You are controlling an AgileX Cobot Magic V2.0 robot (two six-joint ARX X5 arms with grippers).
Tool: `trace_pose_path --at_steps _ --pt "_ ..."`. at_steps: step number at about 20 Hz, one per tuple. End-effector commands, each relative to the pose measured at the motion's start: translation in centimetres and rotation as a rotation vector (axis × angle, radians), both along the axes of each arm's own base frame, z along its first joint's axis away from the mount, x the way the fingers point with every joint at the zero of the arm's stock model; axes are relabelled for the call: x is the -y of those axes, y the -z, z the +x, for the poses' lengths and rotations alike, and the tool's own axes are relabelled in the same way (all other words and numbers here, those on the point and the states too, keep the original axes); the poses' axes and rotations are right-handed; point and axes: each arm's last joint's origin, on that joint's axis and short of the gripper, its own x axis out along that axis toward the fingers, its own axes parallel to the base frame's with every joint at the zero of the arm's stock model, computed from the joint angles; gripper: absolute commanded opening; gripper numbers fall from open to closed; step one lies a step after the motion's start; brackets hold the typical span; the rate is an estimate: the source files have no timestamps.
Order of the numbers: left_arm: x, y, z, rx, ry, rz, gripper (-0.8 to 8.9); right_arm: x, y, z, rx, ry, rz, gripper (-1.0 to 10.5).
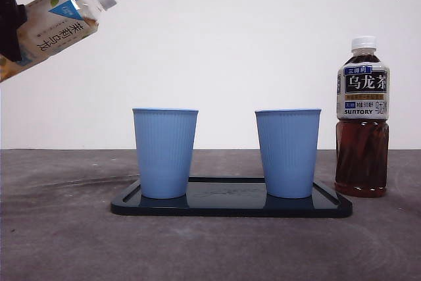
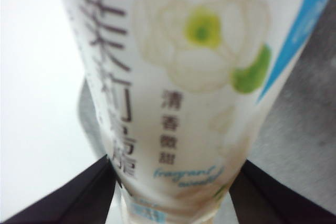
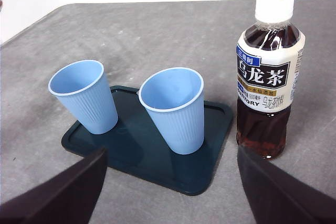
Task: Pour the drink into the cup
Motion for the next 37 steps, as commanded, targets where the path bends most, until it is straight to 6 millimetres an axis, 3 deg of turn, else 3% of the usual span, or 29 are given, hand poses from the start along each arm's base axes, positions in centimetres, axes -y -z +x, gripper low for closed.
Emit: trace_pose_path --at_steps 1,8,15,37 --pt "0.7 -1.6 -0.1 0.064 0.037 0.094 2.74 -0.1 -0.3 -0.1 0.017 -0.013 -0.003 3.9" --pt "2.5 -1.2 -0.5 0.055 0.049 0.286 2.7 -0.1 -0.3 -0.1 0.021 -0.044 -0.008 3.9" --pt "4.6 0.6 0.3 -0.002 0.077 0.42 2.67 -0.2 -0.3 -0.1 0.021 -0.068 -0.009 3.9" --pt "6.3 2.8 1.4 -0.065 0.113 0.476 2.66 -0.2 -0.3 -0.2 0.017 -0.072 -0.014 3.9"
